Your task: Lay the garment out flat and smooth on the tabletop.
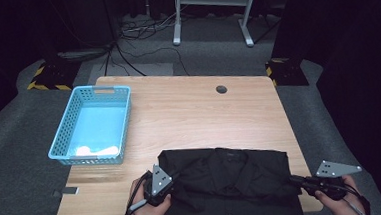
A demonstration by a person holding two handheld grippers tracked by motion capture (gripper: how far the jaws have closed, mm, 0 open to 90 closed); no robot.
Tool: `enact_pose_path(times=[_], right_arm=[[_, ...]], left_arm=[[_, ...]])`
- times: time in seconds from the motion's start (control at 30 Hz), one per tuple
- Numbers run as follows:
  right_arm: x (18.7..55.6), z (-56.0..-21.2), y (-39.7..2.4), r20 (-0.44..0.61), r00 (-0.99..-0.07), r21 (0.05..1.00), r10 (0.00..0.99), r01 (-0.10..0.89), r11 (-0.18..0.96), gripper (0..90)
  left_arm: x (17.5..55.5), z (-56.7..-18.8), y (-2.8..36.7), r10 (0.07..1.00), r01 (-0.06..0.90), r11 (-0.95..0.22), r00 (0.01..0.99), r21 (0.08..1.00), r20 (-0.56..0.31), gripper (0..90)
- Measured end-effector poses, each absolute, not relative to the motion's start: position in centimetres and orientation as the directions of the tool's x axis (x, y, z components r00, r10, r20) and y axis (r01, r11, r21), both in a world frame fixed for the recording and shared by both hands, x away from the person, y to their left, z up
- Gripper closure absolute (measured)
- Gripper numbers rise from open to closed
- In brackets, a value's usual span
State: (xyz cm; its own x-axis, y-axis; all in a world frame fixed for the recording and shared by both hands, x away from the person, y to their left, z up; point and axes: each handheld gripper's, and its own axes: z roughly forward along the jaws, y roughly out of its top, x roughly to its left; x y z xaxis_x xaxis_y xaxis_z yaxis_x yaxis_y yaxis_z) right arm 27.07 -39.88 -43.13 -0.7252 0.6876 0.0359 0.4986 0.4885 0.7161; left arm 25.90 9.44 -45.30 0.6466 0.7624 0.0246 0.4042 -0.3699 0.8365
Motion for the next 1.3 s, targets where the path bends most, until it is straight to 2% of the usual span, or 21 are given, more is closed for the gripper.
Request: enact_pose_path(times=[0.33, 0.57, 0.7, 0.83, 0.87, 0.9, 0.93, 0.97, 1.03, 1.07, 1.1, 1.2, 1.3], right_arm=[[25.5, -42.7, -40.1, 0.049, -0.743, 0.709, 0.667, 0.496, 0.502, 85.4], [26.3, -42.7, -40.2, 0.065, -0.739, 0.718, 0.671, 0.501, 0.483, 85.5], [29.3, -41.9, -40.3, 0.07, -0.725, 0.731, 0.685, 0.505, 0.459, 85.9], [35.5, -40.2, -40.2, 0.054, -0.675, 0.752, 0.736, 0.512, 0.414, 85.9], [37.5, -39.8, -40.2, 0.061, -0.643, 0.773, 0.763, 0.514, 0.371, 84.4], [39.4, -39.3, -40.3, 0.072, -0.588, 0.8, 0.806, 0.517, 0.305, 74.9], [41.1, -38.9, -40.4, 0.056, -0.511, 0.831, 0.858, 0.5, 0.244, 59.9], [42.5, -38.5, -40.5, 0.035, -0.44, 0.864, 0.898, 0.465, 0.194, 48.6], [43.7, -38.1, -40.8, 0.082, -0.366, 0.897, 0.927, 0.432, 0.091, 37.7], [43.6, -38.0, -40.8, 0.108, -0.359, 0.904, 0.927, 0.424, 0.058, 35.0], [43.2, -38.0, -40.7, 0.11, -0.372, 0.91, 0.922, 0.411, 0.057, 34.7], [41.5, -39.1, -40.2, 0.042, -0.422, 0.9, 0.906, 0.41, 0.15, 35.0], [39.8, -41.0, -39.8, 0.03, -0.47, 0.875, 0.882, 0.44, 0.204, 35.1]], left_arm=[[24.3, -45.3, 9.4, 0.749, 0.403, -0.385, 0.662, 0.83, 0.026, 82.2], [25.6, -45.0, 9.0, 0.755, 0.409, -0.386, 0.655, 0.827, 0.029, 82.2], [28.6, -43.6, 8.7, 0.782, 0.391, -0.35, 0.622, 0.851, 0.036, 82.8], [35.1, -41.9, 8.2, 0.831, 0.395, -0.32, 0.553, 0.861, 0.055, 82.9], [37.0, -41.6, 8.1, 0.844, 0.405, -0.307, 0.534, 0.861, 0.05, 82.0], [38.8, -41.3, 7.9, 0.861, 0.41, -0.293, 0.505, 0.863, 0.053, 77.8], [40.4, -41.0, 7.7, 0.88, 0.421, -0.295, 0.47, 0.858, 0.072, 68.7], [41.5, -40.7, 7.6, 0.895, 0.423, -0.294, 0.436, 0.857, 0.091, 58.0], [42.3, -40.0, 7.4, 0.92, 0.441, -0.257, 0.383, 0.86, 0.078, 43.3], [42.2, -39.8, 7.3, 0.922, 0.44, -0.248, 0.382, 0.863, 0.071, 37.6], [41.9, -39.7, 7.2, 0.917, 0.434, -0.252, 0.392, 0.865, 0.071, 35.5], [40.4, -40.5, 7.0, 0.898, 0.439, -0.301, 0.43, 0.847, 0.096, 34.7], [38.9, -41.9, 7.0, 0.886, 0.455, -0.316, 0.456, 0.832, 0.087, 34.8]])
